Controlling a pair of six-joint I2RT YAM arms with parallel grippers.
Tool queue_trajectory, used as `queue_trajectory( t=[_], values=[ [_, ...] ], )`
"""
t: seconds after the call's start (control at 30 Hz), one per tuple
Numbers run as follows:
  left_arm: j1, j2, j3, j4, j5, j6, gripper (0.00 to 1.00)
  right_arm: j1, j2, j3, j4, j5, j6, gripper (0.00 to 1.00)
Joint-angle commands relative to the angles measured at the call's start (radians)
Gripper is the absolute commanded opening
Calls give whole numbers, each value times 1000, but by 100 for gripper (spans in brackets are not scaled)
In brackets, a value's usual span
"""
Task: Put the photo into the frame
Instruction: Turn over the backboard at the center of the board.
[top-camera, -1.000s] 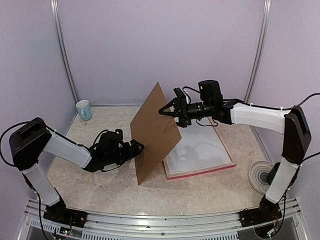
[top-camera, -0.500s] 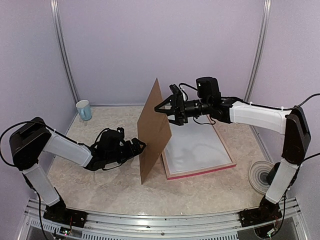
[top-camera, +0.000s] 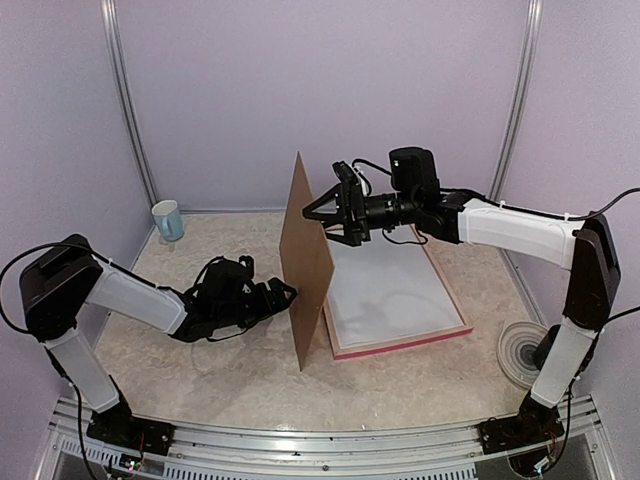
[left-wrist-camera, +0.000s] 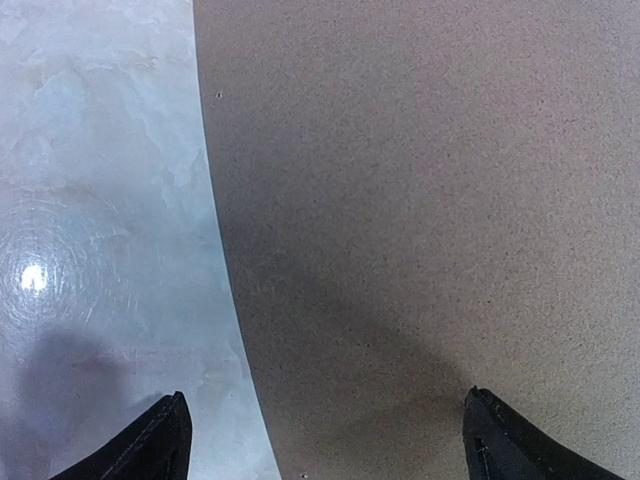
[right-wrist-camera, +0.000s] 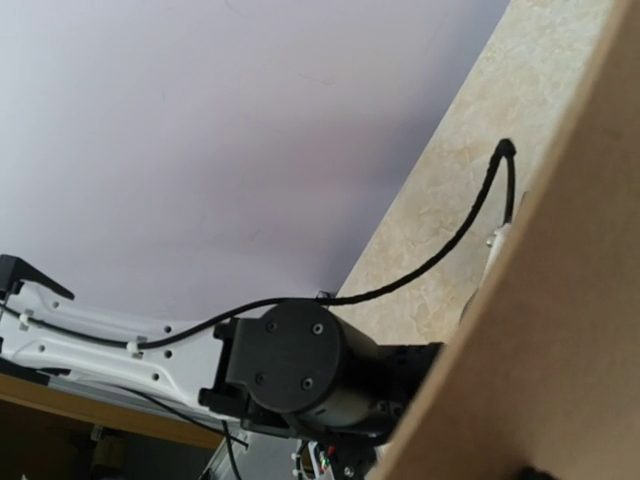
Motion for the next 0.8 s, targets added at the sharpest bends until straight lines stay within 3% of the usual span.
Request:
queue_trajectory(
  t=[0.0, 0.77],
  values=[
    [-13, 3, 35, -9, 17, 16, 93, 21, 7, 23, 15, -23, -2, 85],
    [-10, 52, 129, -28, 20, 41, 93, 46, -7, -1, 36, -23, 6, 85]
  ],
)
